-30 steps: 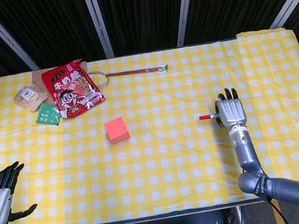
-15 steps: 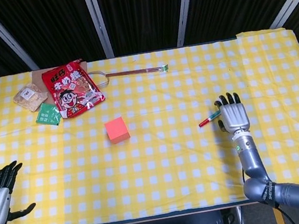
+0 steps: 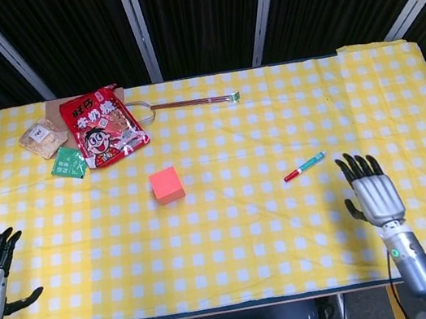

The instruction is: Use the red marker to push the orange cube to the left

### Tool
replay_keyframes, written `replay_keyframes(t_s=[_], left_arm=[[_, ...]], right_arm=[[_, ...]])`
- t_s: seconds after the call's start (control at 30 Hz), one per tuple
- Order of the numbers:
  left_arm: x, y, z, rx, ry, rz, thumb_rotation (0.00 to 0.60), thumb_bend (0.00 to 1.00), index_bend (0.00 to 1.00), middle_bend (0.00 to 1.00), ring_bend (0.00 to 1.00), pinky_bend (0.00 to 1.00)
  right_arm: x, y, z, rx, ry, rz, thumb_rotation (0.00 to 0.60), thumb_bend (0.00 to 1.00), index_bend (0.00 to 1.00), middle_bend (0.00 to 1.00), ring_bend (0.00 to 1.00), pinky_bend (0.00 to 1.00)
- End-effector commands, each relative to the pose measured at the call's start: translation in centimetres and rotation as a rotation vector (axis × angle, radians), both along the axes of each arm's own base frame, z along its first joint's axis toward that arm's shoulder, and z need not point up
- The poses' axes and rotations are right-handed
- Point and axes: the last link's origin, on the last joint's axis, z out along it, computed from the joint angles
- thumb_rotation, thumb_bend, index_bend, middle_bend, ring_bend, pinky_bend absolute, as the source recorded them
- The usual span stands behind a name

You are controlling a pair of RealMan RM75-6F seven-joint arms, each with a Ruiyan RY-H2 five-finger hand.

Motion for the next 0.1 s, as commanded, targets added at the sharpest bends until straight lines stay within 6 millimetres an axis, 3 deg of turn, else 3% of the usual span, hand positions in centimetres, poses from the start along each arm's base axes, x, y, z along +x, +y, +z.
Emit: replay_keyframes(t_s=[0.03, 0.1], left_arm=[[0.00, -0.16, -0.11, 0.019, 0.024, -0.018, 0.600, 0.01, 0.00, 0.00, 0.00, 0.00], [-0.01, -0.15, -0.23, 0.025, 0.034, -0.023, 0.600, 0.01, 0.00, 0.00, 0.00, 0.00]], right_arm=[[-1.77, 4.45, 2.68, -0.016, -0.036, -0.008, 0.600, 0.47, 0.00, 0.00, 0.00, 0.00], [-2.25, 5.33, 3.25, -0.030, -0.042, 0.001, 0.600, 0.47, 0.00, 0.00, 0.00, 0.00]])
